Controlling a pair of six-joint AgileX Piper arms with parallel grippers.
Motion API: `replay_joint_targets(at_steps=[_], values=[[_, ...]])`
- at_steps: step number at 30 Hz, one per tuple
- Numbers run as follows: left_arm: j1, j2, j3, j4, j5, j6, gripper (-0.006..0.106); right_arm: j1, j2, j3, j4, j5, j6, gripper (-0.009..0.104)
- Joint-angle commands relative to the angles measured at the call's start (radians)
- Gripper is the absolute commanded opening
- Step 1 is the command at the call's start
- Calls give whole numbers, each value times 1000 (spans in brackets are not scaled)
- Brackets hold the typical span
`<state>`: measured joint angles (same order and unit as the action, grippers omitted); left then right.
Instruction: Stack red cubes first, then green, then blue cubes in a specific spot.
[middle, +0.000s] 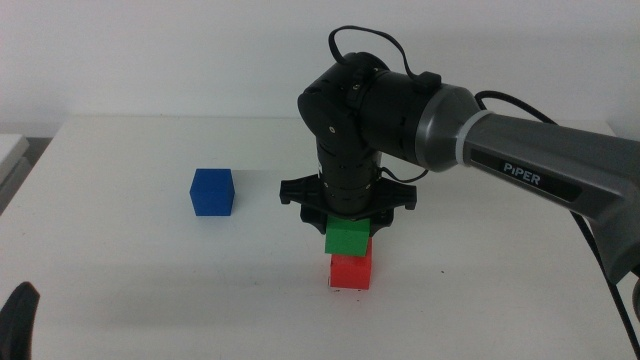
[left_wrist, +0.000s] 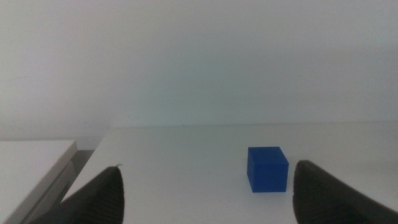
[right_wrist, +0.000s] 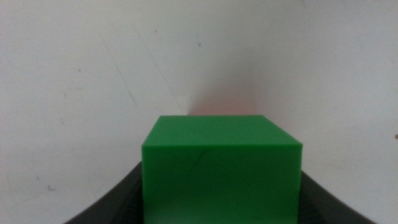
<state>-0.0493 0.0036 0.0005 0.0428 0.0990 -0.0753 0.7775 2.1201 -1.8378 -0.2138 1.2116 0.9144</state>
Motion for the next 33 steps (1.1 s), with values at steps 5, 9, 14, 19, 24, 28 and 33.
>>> replay_joint_targets(at_steps=[5,9,14,19,24,28,33], values=[[2,-4,0,2,-9,1,91,-1,9,-8,-6,9,29,14],[2,-4,0,2,-9,1,91,-1,-13,-8,-29,9,43,14],[2,-4,0,2,-9,1,91,1,-30,-6,-32,9,46,14],[2,-4,0,2,-9,1,91,10,-58,15,-52,9,46,14],[2,-4,0,2,-9,1,91,22,-103,89,-91,9,80,14],[2,-4,0,2,-9,1,91,22,-94,91,-82,9,80,14],[2,-4,0,2,-9,1,91,24,-75,91,-66,9,61,14]])
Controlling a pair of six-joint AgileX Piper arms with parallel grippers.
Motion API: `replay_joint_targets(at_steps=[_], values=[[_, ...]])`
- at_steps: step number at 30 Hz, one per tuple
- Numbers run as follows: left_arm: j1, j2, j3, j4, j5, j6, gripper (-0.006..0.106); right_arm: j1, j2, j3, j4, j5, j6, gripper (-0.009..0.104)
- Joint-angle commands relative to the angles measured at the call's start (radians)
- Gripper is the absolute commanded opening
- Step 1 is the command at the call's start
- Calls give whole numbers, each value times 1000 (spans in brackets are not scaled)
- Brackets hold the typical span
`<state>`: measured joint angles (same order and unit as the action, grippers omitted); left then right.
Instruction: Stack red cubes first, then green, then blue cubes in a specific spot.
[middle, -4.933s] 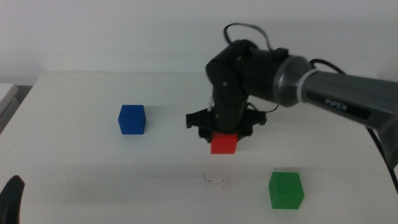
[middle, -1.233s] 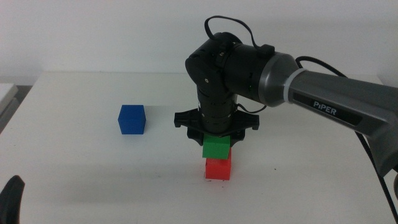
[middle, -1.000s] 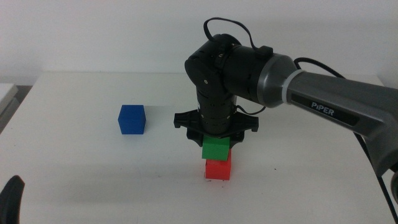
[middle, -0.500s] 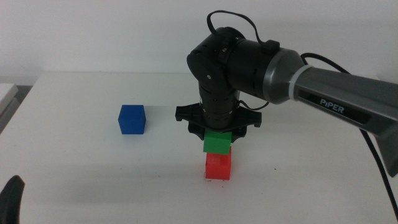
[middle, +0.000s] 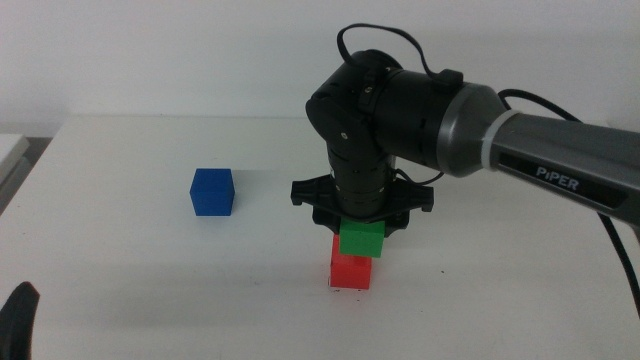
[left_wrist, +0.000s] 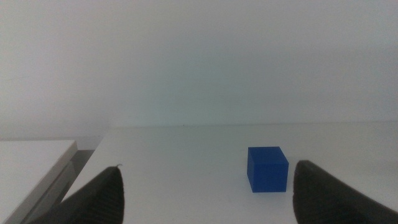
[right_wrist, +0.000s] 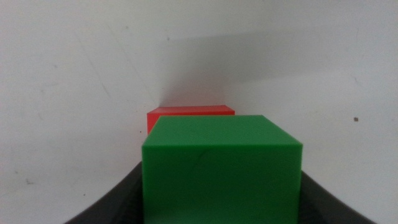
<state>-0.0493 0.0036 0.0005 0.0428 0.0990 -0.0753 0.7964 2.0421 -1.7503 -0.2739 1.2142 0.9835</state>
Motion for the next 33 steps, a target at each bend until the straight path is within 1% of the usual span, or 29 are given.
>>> replay_joint_targets(at_steps=[1,14,22,26,33], values=[[2,-4,0,2,-9,1,91,5,7,3,-5,7,-8,14],[2,-4,0,2,-9,1,91,21,18,3,3,7,-8,14],[2,-4,0,2,-9,1,91,21,18,3,7,-32,-8,14],[2,-4,0,2,-9,1,91,21,18,3,-12,-30,9,14],[2,-4,0,2,-9,1,91,21,36,3,-12,-13,9,14]])
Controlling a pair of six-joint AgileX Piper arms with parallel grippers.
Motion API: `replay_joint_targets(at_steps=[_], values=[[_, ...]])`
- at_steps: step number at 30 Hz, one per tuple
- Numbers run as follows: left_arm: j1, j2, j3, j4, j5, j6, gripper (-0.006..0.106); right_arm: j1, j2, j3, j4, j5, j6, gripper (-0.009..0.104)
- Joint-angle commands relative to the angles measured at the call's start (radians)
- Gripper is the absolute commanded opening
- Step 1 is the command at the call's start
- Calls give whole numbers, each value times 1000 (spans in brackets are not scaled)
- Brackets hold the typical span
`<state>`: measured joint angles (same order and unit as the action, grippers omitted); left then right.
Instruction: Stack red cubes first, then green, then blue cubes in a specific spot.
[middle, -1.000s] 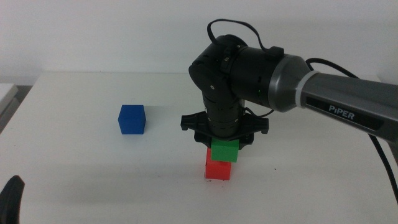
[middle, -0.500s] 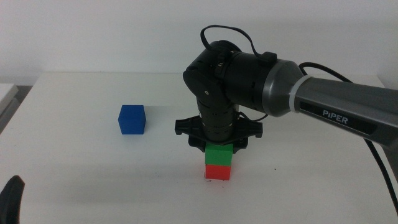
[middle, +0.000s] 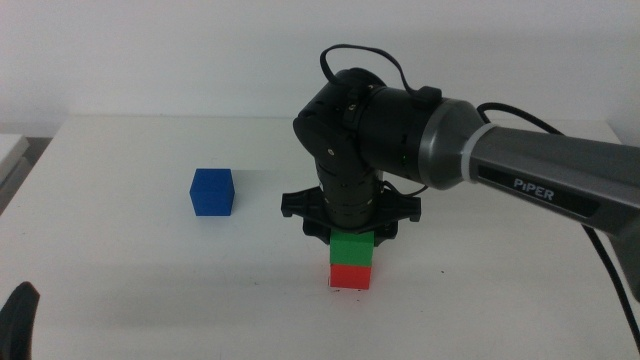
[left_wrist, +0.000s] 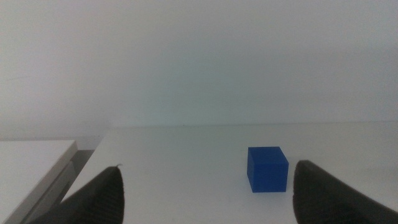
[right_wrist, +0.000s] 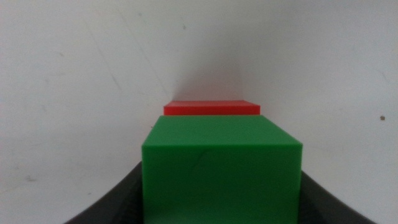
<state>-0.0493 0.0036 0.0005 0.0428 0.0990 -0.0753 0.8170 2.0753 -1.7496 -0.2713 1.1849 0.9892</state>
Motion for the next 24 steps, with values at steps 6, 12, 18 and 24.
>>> replay_joint_targets(at_steps=[6,12,18,24], values=[[2,-4,0,2,-9,1,91,0,14,2,-15,-3,3,15],[2,-4,0,2,-9,1,91,0,14,2,-36,-11,3,41],[2,-4,0,2,-9,1,91,0,14,2,-44,-19,3,63],[2,-4,0,2,-9,1,91,2,-7,2,-59,-25,-5,88]])
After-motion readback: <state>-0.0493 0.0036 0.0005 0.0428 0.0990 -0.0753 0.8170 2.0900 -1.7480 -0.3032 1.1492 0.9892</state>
